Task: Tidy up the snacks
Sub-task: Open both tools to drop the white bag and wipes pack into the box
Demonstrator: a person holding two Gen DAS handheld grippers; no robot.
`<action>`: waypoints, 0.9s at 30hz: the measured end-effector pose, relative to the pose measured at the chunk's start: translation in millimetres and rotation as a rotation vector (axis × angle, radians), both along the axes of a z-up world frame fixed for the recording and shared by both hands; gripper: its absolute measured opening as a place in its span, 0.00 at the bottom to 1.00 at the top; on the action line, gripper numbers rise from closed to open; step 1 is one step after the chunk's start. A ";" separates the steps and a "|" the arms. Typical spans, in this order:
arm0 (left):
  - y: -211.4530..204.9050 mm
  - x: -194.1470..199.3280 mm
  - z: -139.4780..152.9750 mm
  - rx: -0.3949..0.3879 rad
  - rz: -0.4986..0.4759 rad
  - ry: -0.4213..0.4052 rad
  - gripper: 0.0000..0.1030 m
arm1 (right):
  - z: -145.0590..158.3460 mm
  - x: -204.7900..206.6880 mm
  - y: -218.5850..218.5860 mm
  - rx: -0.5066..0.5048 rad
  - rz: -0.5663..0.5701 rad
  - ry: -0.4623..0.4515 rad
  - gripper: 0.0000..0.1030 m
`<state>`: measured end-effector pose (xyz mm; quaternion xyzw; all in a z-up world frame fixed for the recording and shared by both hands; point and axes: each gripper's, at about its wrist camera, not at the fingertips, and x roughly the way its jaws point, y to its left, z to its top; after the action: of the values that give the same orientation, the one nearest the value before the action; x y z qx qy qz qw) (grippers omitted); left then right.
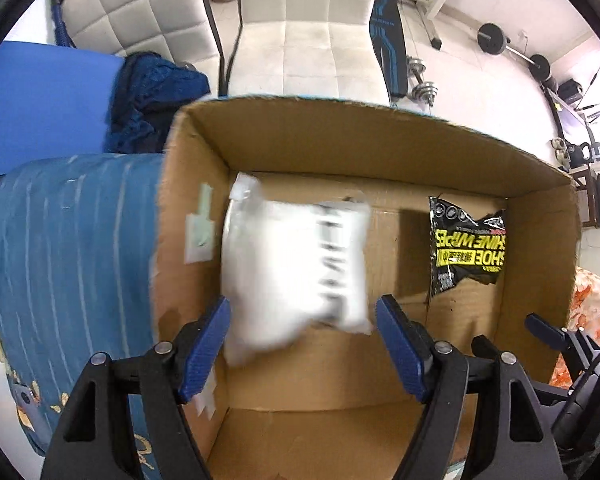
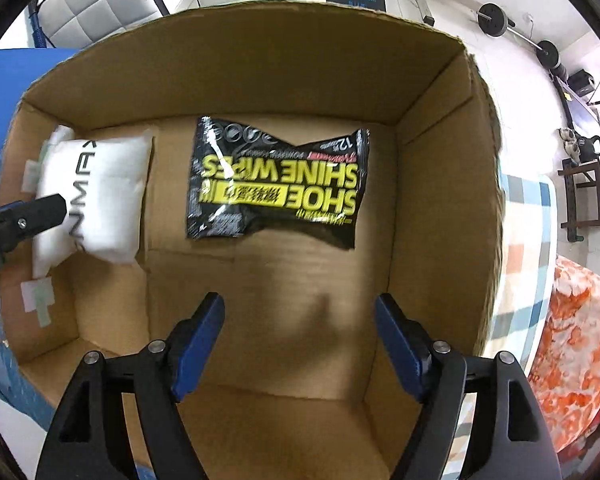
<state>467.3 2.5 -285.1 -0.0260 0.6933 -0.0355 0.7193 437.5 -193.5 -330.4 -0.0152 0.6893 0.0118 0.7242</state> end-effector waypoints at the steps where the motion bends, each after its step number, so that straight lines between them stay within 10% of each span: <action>1: 2.6 -4.2 6.5 0.003 0.002 -0.016 0.71 | 2.0 -3.8 1.0 0.005 -0.003 -0.004 0.78; 6: 12.1 -33.4 35.8 0.012 0.015 -0.098 0.71 | 16.9 -32.0 8.2 0.041 -0.025 -0.036 0.90; 27: 16.1 -145.4 122.5 0.038 -0.004 -0.351 0.92 | 133.9 -137.7 17.9 0.034 -0.088 -0.257 0.91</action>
<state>321.9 18.7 -162.6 -0.0044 0.5576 -0.0282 0.8296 299.8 -175.6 -196.5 0.0257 0.5904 -0.0104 0.8066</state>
